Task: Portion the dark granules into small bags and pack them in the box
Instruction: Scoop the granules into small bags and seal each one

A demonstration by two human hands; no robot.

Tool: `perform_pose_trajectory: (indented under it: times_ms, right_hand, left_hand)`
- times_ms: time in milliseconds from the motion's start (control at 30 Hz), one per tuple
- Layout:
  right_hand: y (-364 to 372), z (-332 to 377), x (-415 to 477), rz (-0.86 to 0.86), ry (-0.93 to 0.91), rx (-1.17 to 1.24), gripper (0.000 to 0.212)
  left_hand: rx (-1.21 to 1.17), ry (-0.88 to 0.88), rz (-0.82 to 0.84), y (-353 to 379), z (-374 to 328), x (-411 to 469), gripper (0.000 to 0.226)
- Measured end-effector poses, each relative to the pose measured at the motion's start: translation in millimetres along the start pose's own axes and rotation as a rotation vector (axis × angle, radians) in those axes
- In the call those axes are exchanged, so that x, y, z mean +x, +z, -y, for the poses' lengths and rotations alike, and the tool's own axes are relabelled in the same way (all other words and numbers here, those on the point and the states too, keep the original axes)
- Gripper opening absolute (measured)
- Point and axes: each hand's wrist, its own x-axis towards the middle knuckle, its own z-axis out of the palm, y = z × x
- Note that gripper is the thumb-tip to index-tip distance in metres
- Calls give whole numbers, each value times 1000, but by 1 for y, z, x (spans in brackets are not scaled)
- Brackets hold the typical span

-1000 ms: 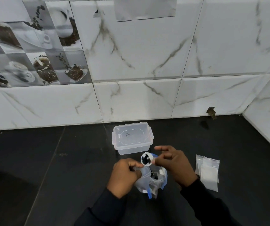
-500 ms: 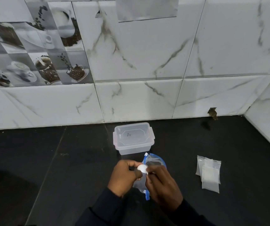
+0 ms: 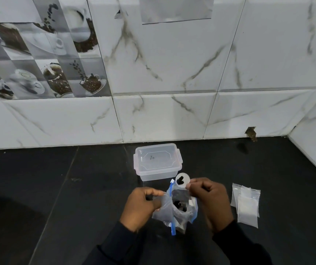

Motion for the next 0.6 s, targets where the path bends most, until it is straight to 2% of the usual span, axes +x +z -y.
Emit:
perform_pose_trajectory:
  times_ms: [33,100,167,233,300,367,467,600]
  right_hand:
    - [-5,5,8,23,114,117,13]
    - [-14,13,22,46,223,174,12]
    - [-21,12,34,81,186,-83,12]
    - [-22,2,47,161,126,-589,18]
    - [-14,-18,55,224,189,-915,22]
    - [8,-36,58,361,311,-1122,38]
    - [29,-56,64,560,399,-1328,65]
    - [26,-54,64,584,408,-1359,55]
  left_hand:
    - [0,-1,5,-4,0,-2,27]
    - [-15,-3,3,-12,3,-5,30]
    - [-42,-17,-6,-17,8,-8,33]
    - [-59,-25,-16,-20,12,-10,33]
    - [-74,-30,-16,-19,16,-10,32]
    - [-84,-42,-10,-17,20,-12,32]
    - [-79,-28,9,-8,23,-11,34]
    - [-111,5,27,-1,19,-12,29]
